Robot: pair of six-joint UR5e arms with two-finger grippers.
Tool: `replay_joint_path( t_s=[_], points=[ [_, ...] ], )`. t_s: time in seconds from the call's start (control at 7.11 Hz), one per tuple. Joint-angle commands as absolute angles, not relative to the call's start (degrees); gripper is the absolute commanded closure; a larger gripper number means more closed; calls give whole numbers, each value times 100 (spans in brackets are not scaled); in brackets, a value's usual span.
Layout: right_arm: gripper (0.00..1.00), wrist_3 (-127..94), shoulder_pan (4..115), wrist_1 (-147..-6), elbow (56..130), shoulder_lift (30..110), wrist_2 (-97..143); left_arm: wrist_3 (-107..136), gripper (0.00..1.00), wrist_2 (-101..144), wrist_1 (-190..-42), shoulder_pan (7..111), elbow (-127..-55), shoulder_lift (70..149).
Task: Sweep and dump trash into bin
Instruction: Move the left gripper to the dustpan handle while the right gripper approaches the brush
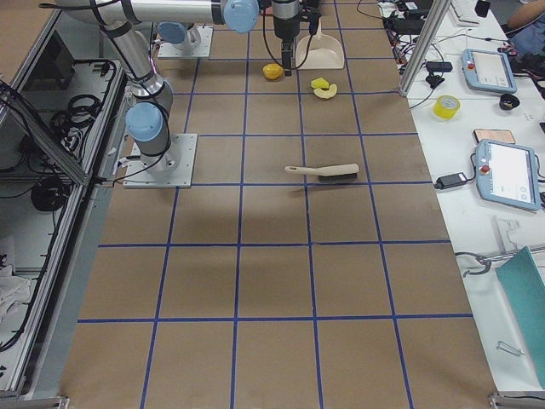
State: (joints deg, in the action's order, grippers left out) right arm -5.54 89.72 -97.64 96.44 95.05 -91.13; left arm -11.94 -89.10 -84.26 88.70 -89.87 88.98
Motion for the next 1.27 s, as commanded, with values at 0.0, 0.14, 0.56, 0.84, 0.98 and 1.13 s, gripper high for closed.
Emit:
replay_joint_path(
  t_s=[0.0,0.14,0.56,0.84,0.98,1.13],
  points=[
    [0,-536,8921,-9765,9685,9492,-9149,-2777,19,-8703,-8027,8369,-8982,9349],
    [0,-527,8904,-9704,9686,9492,-9158,-3708,19,-8710,-7633,8359,-9026,9673],
    [0,-3,8571,-9756,9712,9309,-9158,-6774,19,-8771,-6753,8350,-9009,10649],
    [0,481,8246,-9765,9729,9247,-9150,-8501,20,-8650,-6269,8027,-8939,11160],
    [0,849,7966,-9808,9756,9203,-9141,-9012,20,-8213,-6223,7824,-8930,11336],
    [0,1314,7667,-10017,9825,9080,-9141,-9122,21,-8131,-6223,7779,-8930,11477]
  ],
)
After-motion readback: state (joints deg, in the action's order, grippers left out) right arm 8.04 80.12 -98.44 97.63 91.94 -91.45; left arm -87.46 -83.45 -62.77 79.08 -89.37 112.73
